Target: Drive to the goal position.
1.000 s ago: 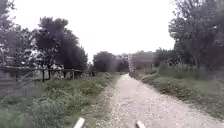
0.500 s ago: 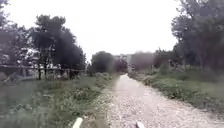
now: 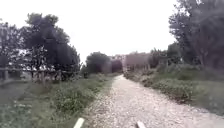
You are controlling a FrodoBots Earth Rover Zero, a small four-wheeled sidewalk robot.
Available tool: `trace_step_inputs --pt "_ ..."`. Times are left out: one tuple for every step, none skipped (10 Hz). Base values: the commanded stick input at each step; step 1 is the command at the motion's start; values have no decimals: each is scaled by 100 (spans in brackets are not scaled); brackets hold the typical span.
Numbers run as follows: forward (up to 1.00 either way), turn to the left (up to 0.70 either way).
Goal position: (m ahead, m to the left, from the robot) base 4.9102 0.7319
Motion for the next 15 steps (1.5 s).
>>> trace_step_inputs --pt "70 0" --pt "70 -23" --pt "70 -35" --pt "70 -17" --pt "70 0" --pt "70 0" --pt "70 0" --pt "70 0" --pt "70 0" --pt "70 0" --pt "70 0" --pt "70 0" --pt "70 0" --pt "70 0" --pt "70 0"
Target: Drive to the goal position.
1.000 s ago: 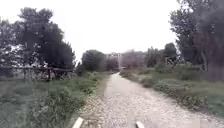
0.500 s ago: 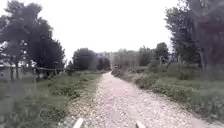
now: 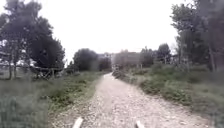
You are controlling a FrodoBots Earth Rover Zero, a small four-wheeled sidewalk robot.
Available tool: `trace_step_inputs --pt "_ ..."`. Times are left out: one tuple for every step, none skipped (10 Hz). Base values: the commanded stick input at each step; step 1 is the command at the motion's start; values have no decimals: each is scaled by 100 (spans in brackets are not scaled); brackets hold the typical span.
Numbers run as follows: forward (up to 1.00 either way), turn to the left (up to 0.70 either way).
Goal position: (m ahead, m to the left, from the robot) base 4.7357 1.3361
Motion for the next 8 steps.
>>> trace_step_inputs --pt "70 0" --pt "70 0" --pt "70 0" --pt "70 0" --pt "70 0" --pt "70 0" --pt "70 0" --pt "70 0"
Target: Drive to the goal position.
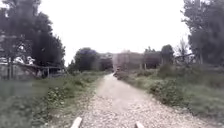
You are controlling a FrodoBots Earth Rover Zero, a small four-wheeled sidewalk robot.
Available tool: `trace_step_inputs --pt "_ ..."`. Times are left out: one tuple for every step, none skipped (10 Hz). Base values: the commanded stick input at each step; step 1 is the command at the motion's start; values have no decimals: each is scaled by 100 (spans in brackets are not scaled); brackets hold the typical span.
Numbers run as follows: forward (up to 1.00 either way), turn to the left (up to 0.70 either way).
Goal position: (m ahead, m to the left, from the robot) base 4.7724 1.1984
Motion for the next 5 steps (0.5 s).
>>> trace_step_inputs --pt "70 0" --pt "70 0" --pt "70 0" --pt "70 0" --pt "70 0"
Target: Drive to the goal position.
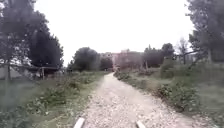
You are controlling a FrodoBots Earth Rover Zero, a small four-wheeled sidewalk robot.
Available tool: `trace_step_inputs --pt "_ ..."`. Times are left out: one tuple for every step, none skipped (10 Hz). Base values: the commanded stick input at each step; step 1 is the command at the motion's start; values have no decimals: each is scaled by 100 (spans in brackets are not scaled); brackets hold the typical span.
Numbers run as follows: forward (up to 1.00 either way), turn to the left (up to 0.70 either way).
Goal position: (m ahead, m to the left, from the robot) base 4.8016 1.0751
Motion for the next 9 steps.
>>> trace_step_inputs --pt "70 0" --pt "70 0" --pt "70 0" --pt "70 0" --pt "70 0" --pt "70 0" --pt "70 0" --pt "70 0" --pt "70 0"
